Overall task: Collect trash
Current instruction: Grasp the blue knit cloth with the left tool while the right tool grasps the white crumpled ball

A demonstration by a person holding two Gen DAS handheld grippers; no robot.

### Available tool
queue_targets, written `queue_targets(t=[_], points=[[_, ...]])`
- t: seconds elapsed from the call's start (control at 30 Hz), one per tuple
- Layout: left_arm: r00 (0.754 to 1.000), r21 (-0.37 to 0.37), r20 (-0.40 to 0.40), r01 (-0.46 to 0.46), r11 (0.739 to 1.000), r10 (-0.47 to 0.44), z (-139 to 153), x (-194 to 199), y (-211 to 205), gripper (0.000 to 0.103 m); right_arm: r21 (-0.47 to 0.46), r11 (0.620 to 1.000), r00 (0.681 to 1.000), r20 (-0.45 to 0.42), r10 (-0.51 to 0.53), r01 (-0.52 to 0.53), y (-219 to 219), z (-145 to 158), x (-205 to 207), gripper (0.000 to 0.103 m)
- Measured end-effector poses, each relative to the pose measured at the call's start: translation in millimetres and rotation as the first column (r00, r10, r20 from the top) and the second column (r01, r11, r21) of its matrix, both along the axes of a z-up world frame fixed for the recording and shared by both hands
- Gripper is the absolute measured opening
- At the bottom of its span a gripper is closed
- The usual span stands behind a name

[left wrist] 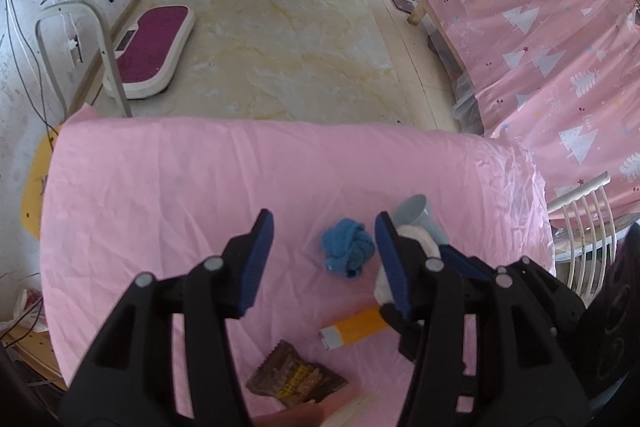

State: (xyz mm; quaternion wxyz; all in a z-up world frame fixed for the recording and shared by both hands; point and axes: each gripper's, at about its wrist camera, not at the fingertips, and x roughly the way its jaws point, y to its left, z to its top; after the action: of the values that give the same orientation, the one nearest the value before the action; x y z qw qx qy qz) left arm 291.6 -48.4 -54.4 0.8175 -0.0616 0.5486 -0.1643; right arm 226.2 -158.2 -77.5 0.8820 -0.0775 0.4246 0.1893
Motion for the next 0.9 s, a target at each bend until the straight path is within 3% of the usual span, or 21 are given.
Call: queue_targets(t=[0.33, 0.57, 0.9], points=[[0.999, 0.041, -0.035, 0.022, 0.999, -0.021, -15.0, 0.2, -21.9, 0.049, 0.044, 0.998, 0.999, 0.022, -0.048, 0.047, -36.3, 15.4, -23.3, 0.041], [0.997, 0.070, -0.067, 0.038, 0.997, -0.033, -30.1, 1.4, -33.2, 0.031, 0.065, 0.996, 0.997, 0.035, -0.067, 0.065, -56.1, 22.4, -34.8, 0.041], [0.999, 0.111, -0.012, 0.032, 0.993, -0.030, -12.9, -10.5, -42.5, 0.028, 0.083, 0.992, 0.993, 0.070, -0.096, 0.090, -70.2, 35.2, -49.1, 0.041]])
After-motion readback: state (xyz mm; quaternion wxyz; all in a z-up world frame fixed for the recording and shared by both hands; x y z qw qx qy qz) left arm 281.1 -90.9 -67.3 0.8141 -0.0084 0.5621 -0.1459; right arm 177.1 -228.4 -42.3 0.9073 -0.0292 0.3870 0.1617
